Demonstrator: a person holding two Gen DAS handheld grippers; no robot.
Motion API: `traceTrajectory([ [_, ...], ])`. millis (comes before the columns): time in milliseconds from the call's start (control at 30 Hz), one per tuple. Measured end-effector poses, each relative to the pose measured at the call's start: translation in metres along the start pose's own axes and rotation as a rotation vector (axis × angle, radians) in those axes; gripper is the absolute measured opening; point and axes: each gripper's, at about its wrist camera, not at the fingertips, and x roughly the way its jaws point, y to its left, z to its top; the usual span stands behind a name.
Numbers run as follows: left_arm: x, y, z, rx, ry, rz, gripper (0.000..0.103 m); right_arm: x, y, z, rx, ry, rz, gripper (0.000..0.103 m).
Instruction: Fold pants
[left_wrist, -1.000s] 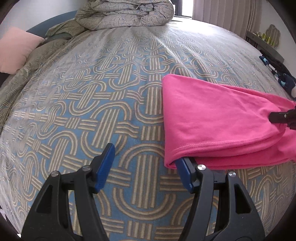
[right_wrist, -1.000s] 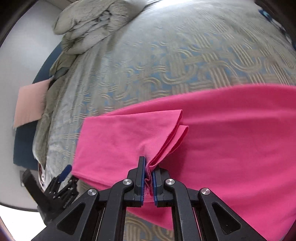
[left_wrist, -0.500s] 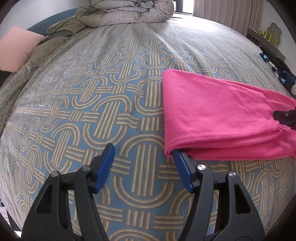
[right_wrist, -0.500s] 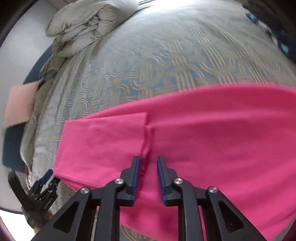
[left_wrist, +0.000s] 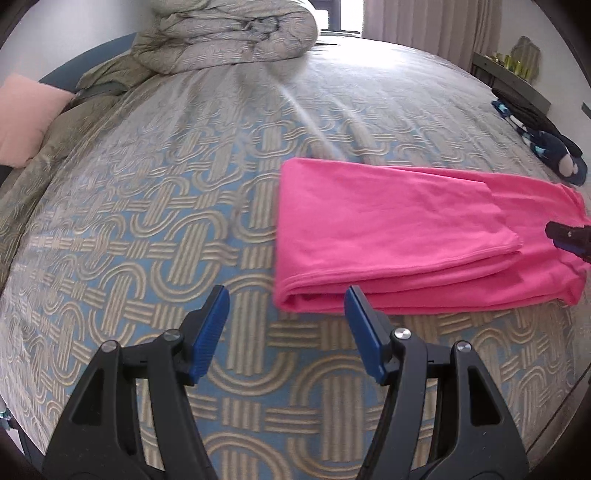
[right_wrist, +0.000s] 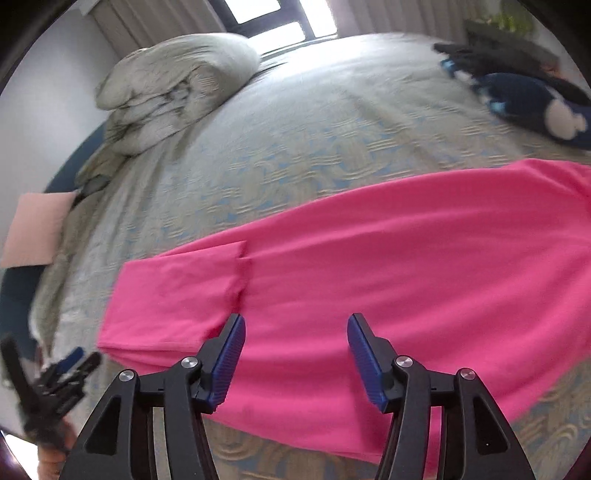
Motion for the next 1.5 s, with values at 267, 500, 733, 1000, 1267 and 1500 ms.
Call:
traceTrajectory([
  [267,-0.008,-0.065,0.013,0.087,-0.023,-0.113,0.066,-0.021,-0.022,-0.006,-0.02,-0.03,-0.124,0.059],
  [500,0.004,-0.118,0.026,0.099,0.033,-0.231,0.066,-0.039,-0.054,-0.012,0.038,-0.068,-0.119,0.059],
  [733,0.009,-0.146,0.031,0.126,0.074,-0.215,0.066,-0.047,-0.084,-0.016,0.093,-0.088,-0.131,0.059],
  [1000,0.012,-0.167,0.039,0.156,0.082,-0.179,0.066,-0.061,-0.122,-0.027,0.177,-0.117,-0.1,0.059],
  [1267,0.019,-0.165,0.043,0.125,0.112,-0.176,0.066,-0.088,-0.18,-0.038,0.331,-0.167,-0.114,0.059],
  [1500,0.027,-0.191,0.037,0.236,0.129,-0.186,0.077,-0.095,-0.237,-0.051,0.571,-0.164,-0.01,0.059],
])
